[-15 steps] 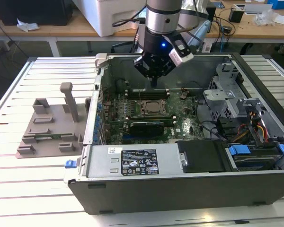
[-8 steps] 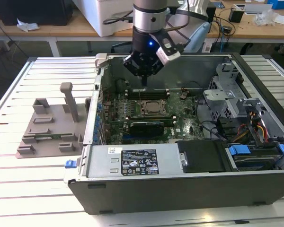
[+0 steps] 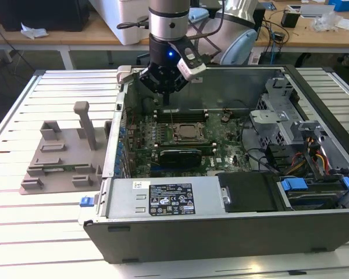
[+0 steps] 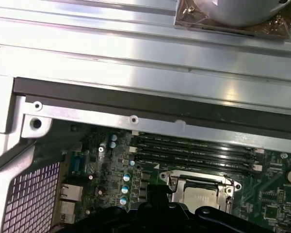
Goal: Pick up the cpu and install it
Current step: 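Install the first cpu locking lever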
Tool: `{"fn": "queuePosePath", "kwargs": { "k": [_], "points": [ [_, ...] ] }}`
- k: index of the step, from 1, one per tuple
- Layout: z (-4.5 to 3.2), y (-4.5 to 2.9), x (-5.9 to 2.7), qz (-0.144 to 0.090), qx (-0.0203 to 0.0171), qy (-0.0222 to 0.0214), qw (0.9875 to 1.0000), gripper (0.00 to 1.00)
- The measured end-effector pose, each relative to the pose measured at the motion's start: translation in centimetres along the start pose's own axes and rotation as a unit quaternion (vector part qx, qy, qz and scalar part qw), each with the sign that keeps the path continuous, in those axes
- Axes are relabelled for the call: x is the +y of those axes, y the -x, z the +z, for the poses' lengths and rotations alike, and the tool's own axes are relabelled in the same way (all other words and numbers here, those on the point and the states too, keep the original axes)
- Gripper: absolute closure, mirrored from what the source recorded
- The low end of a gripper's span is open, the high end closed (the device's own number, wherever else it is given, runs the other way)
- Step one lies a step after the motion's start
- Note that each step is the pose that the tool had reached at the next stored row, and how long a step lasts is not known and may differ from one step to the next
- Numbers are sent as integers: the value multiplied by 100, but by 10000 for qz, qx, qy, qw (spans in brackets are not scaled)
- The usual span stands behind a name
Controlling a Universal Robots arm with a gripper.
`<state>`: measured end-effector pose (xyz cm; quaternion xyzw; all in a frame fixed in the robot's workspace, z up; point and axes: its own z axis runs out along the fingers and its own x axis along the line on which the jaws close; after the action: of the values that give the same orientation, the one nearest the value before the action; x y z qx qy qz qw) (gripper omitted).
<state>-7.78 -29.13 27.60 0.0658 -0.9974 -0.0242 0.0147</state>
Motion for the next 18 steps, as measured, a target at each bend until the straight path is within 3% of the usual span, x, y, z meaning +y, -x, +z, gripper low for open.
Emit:
{"fn": "queuePosePath", "kwargs": {
  "k": [3,7,9,11,13,18],
  "points": [
    [79,5,35,19,-1,1,10000,89],
    [109,41,31,169,-7,5,9999,89],
    [121,92,27,203,-6,6,9998,89],
    [128,213,19,204,8,8,9998,89],
    [131,265,14,204,15,9,9998,89],
    [134,277,12,204,19,9,9998,89]
  ]
}}
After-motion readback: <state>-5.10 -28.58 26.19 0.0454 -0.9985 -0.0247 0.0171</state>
